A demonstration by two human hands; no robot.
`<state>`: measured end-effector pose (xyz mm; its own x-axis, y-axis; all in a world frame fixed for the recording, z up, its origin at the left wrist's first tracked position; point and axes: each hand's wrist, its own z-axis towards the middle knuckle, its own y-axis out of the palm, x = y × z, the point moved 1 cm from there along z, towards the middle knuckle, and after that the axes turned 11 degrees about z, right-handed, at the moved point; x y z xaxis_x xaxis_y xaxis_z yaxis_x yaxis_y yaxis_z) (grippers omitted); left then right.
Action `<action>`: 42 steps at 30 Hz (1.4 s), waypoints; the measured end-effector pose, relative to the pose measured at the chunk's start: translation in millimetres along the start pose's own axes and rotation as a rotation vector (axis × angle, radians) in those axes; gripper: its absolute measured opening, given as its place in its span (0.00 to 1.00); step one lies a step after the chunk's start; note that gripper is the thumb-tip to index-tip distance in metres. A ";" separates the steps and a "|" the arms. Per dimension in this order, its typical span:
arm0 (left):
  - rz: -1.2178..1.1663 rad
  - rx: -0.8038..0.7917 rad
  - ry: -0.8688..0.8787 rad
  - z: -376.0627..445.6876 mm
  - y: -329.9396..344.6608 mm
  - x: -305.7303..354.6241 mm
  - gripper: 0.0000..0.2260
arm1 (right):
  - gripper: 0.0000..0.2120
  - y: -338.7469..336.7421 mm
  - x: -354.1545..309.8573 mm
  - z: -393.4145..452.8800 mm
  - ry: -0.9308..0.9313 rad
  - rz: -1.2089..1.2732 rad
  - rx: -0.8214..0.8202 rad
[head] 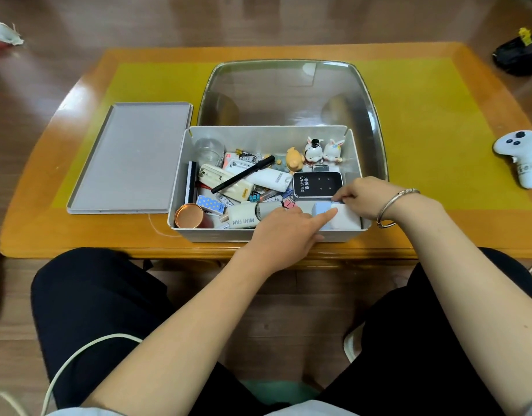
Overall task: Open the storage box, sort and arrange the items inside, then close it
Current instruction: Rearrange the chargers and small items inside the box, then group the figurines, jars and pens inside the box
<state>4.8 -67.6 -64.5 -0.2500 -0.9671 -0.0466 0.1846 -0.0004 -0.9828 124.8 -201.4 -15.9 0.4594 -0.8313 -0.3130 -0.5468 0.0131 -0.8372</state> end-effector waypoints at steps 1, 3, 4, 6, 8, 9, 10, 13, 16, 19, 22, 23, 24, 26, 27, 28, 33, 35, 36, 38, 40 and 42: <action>-0.007 0.009 -0.023 -0.5 -1.8 0.1 0.23 | 0.17 0.1 1.2 -1.6 -0.008 0.011 0.018; -0.013 0.014 -0.028 -2.6 -5.9 1.1 0.21 | 0.15 -0.4 3.5 -5.5 -0.022 0.032 0.055; -0.002 0.024 -0.014 -4.0 -7.8 1.7 0.19 | 0.15 -1.1 4.6 -7.2 -0.030 0.043 0.062; 0.021 0.037 0.003 -5.7 -10.3 2.3 0.18 | 0.14 -2.7 6.2 -9.4 -0.043 0.056 0.058; 0.009 0.035 0.008 -4.7 -10.0 1.6 0.19 | 0.12 -4.3 6.5 -10.1 -0.051 0.052 0.051; -0.008 0.019 0.012 -3.3 -8.9 1.2 0.19 | 0.12 -4.9 6.4 -10.1 -0.054 0.046 0.051; -0.019 -0.001 0.019 -2.3 -7.4 1.1 0.20 | 0.12 -5.1 6.0 -10.0 -0.055 0.040 0.052; -0.004 -0.011 0.041 -1.4 -5.2 1.1 0.21 | 0.12 -5.2 4.8 -9.8 -0.038 0.028 0.051; 0.007 -0.018 0.011 -2.7 -5.0 1.1 0.20 | 0.14 -3.3 4.2 -11.3 -0.016 0.017 0.083; -0.006 -0.031 -0.010 -2.9 -5.0 1.5 0.19 | 0.16 -2.1 3.7 -12.4 -0.011 0.019 0.207; 0.020 -0.052 0.015 -2.4 -4.6 2.0 0.20 | 0.21 -0.7 2.8 -10.4 -0.006 0.015 0.233; 0.033 -0.060 0.024 -2.0 -4.1 1.6 0.20 | 0.22 -0.7 2.4 -10.1 -0.003 0.014 0.226; 0.042 -0.065 0.030 -1.6 -3.5 0.9 0.20 | 0.22 -1.0 2.1 -10.2 -0.002 0.015 0.225; 0.026 -0.081 0.020 -1.3 -4.0 -0.1 0.21 | 0.22 -2.1 1.5 -11.0 0.001 0.020 0.243; -0.001 -0.096 0.004 -1.4 -5.3 -1.0 0.22 | 0.21 -2.7 0.9 -11.3 0.002 0.015 0.263; -0.031 -0.113 -0.018 -1.8 -6.9 -2.1 0.23 | 0.19 -2.6 0.0 -11.5 0.003 -0.004 0.291; -0.062 -0.064 -0.230 -14.0 -21.2 -21.4 0.22 | 0.14 -2.7 -12.0 -8.9 0.030 -0.058 0.504; -0.074 0.009 -0.331 -22.5 -29.2 -37.0 0.18 | 0.13 -2.7 -21.8 -6.2 0.001 -0.012 0.545; -0.073 0.029 -0.378 -27.1 -33.0 -45.4 0.17 | 0.13 -1.6 -27.7 -4.7 -0.029 0.003 0.540; -0.046 0.069 -0.477 -36.8 -39.8 -61.9 0.15 | 0.13 2.2 -40.3 -2.0 -0.090 0.005 0.507; -0.024 0.140 -0.602 -48.0 -46.3 -78.5 0.12 | 0.14 6.8 -53.7 1.6 -0.137 -0.003 0.472; -0.007 0.177 -0.724 -57.9 -50.4 -94.9 0.11 | 0.14 11.4 -66.6 6.4 -0.172 -0.004 0.427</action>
<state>-35.9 38.9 -20.9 0.4256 -0.8926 0.1488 0.3511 0.0113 -0.9363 92.4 -142.3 -7.4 0.5903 -0.7279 -0.3490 -0.2235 0.2681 -0.9371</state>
